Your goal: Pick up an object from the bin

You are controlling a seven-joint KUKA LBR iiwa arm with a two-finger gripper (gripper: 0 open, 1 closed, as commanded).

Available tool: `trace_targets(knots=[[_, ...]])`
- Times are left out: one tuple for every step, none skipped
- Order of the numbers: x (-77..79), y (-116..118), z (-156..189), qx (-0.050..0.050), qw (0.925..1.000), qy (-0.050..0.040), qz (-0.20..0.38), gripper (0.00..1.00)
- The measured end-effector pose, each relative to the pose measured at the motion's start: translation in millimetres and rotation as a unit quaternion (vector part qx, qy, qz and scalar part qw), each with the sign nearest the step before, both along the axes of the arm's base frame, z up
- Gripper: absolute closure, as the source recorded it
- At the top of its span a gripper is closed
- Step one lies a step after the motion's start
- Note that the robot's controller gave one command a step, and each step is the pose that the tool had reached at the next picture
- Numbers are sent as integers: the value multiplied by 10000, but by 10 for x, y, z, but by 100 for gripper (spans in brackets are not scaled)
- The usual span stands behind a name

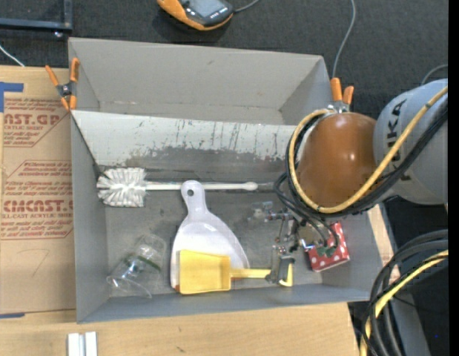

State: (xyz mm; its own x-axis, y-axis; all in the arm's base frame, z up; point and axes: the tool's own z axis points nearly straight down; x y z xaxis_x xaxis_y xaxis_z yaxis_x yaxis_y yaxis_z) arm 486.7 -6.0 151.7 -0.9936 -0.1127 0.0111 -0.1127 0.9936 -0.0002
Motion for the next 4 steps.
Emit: trace_targets(knots=[[-23,131,-18,17,9999,-57,87,0],[8,95,-270,7,10000,6,14,0],[-33,63,-804,26,9986,-120,-507,0],[-55,5,-819,6,9995,3,-319,100]])
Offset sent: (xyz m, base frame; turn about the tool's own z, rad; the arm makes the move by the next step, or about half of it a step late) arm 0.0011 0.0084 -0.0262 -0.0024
